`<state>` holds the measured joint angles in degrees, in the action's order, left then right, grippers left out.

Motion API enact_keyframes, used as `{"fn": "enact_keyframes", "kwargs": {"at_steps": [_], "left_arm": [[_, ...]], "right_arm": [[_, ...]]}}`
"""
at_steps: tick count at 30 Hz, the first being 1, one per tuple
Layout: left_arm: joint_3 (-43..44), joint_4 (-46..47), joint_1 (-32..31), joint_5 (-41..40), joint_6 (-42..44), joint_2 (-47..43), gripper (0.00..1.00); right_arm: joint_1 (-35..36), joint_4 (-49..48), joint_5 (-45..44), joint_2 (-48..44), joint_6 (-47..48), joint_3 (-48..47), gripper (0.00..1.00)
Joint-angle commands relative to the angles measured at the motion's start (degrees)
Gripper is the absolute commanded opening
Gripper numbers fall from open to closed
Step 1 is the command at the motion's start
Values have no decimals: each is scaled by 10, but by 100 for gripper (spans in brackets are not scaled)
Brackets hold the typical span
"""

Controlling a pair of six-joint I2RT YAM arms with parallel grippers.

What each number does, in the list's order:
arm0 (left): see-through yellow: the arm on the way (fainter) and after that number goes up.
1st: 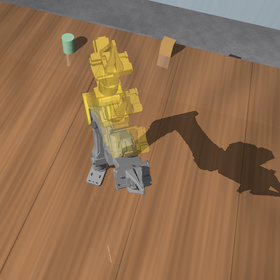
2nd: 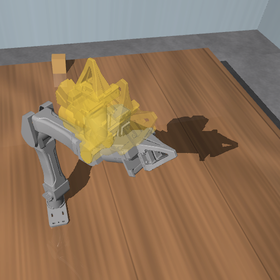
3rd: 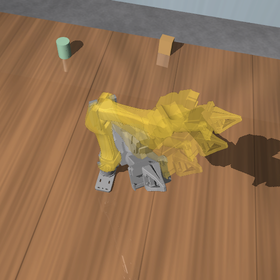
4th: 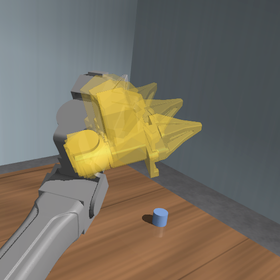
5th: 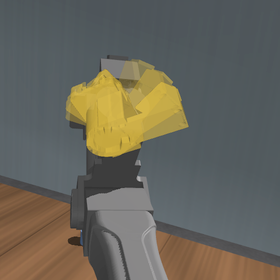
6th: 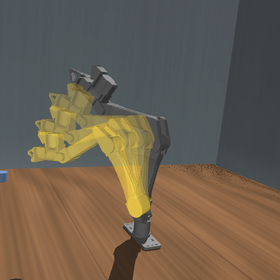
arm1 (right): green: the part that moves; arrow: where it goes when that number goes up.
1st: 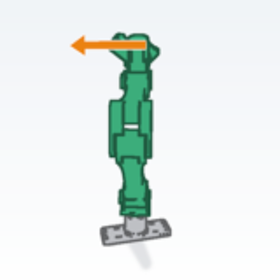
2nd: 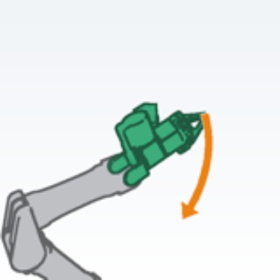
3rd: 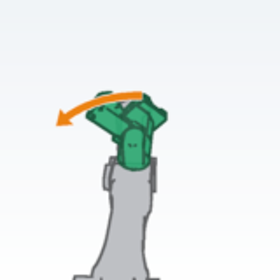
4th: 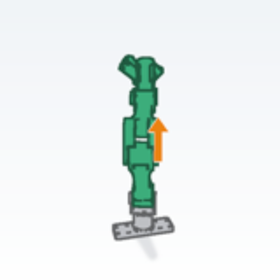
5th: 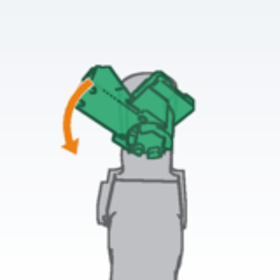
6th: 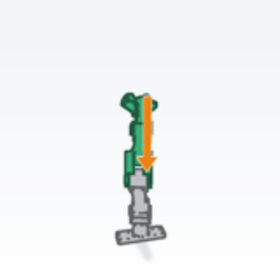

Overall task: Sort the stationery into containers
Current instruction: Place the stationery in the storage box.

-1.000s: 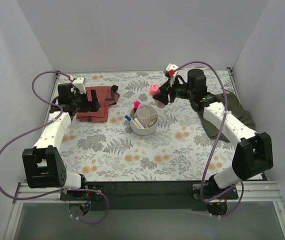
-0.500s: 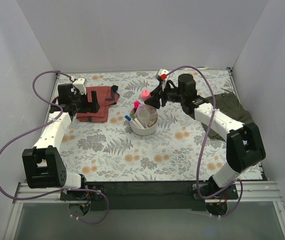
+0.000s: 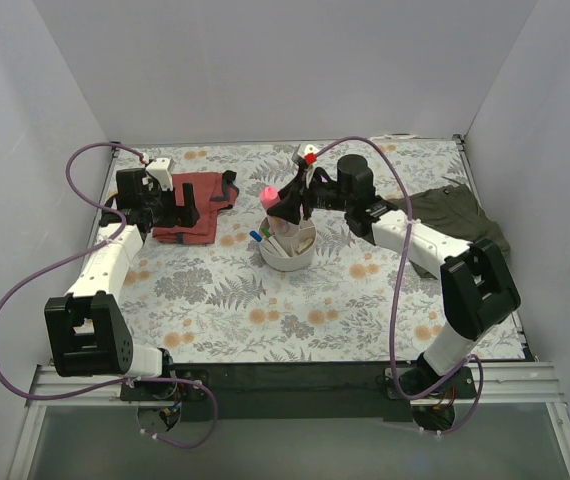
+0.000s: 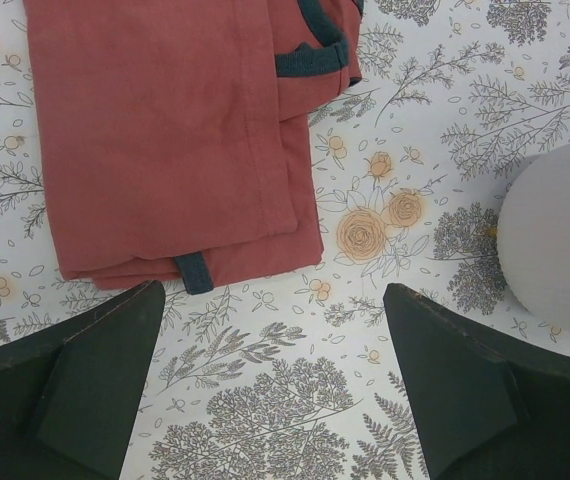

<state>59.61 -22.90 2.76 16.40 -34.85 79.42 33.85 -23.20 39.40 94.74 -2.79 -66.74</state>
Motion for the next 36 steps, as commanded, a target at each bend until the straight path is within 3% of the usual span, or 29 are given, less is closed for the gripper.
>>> {"fn": "enact_keyframes", "kwargs": {"at_steps": [1, 26, 30, 31, 33, 34, 36], "left_arm": [[-1, -4, 0, -7, 7, -14, 93], [-1, -2, 0, 1, 0, 5, 93], [-1, -2, 0, 0, 0, 7, 93], [-3, -2, 0, 0, 0, 7, 93], [-4, 0, 0, 0, 0, 7, 93], [-6, 0, 0, 0, 0, 7, 93], [-6, 3, 0, 0, -2, 7, 93]], "right_arm": [[-1, -55, -1, 10, -7, -9, 1], [-5, -67, -27, 26, -18, 27, 2], [-6, -67, -34, 27, -13, 35, 12], [-5, -67, -35, 26, -13, 37, 24], [-6, -67, -40, 24, -13, 37, 34], [-6, -67, -42, 23, -11, 36, 51], [-6, -66, -44, 19, -10, 33, 60]]}}
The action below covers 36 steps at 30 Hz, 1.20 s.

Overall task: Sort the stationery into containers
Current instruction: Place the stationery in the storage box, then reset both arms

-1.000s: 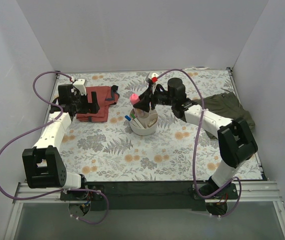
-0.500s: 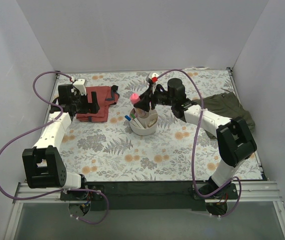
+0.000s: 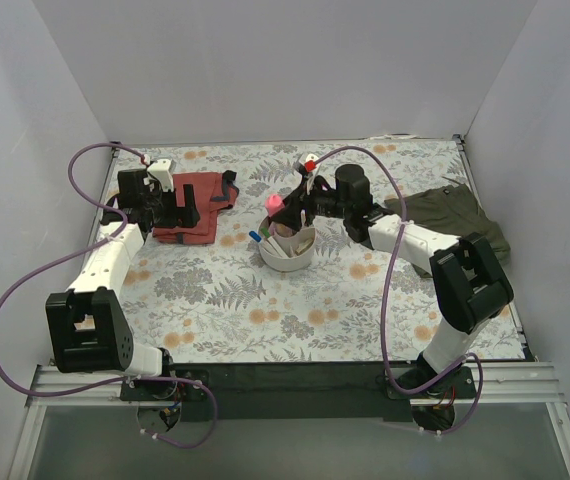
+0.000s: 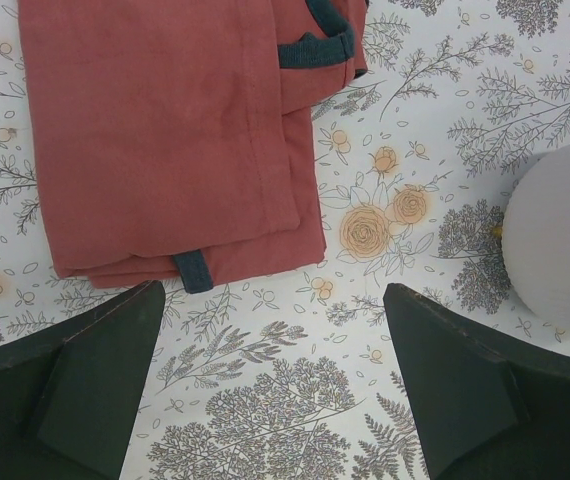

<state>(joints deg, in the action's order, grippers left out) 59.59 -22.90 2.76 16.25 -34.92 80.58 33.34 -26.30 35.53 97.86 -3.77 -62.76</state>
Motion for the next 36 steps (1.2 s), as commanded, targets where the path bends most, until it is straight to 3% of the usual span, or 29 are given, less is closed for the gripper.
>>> {"fn": "enact_keyframes", "kwargs": {"at_steps": [1, 2, 3, 11, 14, 17, 18, 21, 25, 28, 36], "left_arm": [[-5, 4, 0, 3, -2, -5, 93], [-5, 5, 0, 3, -3, -4, 93], [-4, 7, 0, 3, -4, -4, 93], [6, 29, 0, 0, -13, -7, 93], [8, 33, 0, 7, -13, -16, 93], [-1, 40, -2, 4, -13, -31, 93], [-4, 42, -3, 0, -13, -36, 93], [-21, 49, -5, -2, -10, -56, 93], [-37, 57, -6, -2, -12, -78, 93], [-48, 61, -6, 4, -14, -90, 93], [-72, 71, -6, 16, -24, -107, 93]], "right_arm": [[-1, -33, -10, -15, 3, -10, 71], [0, -32, -12, -18, 4, -12, 92], [-1, -31, -13, -23, 5, -14, 98], [-16, 44, -38, -79, 61, -21, 98], [-34, 80, -106, -114, 83, -26, 98], [-38, 158, -254, -118, 120, -59, 98], [-37, 230, -351, -107, 124, -77, 98], [-39, 293, -549, -81, 132, -105, 98], [-43, 290, -661, -108, 214, -53, 98], [-44, 289, -708, -124, 231, -23, 98], [-45, 317, -648, -158, 227, -16, 98]]}}
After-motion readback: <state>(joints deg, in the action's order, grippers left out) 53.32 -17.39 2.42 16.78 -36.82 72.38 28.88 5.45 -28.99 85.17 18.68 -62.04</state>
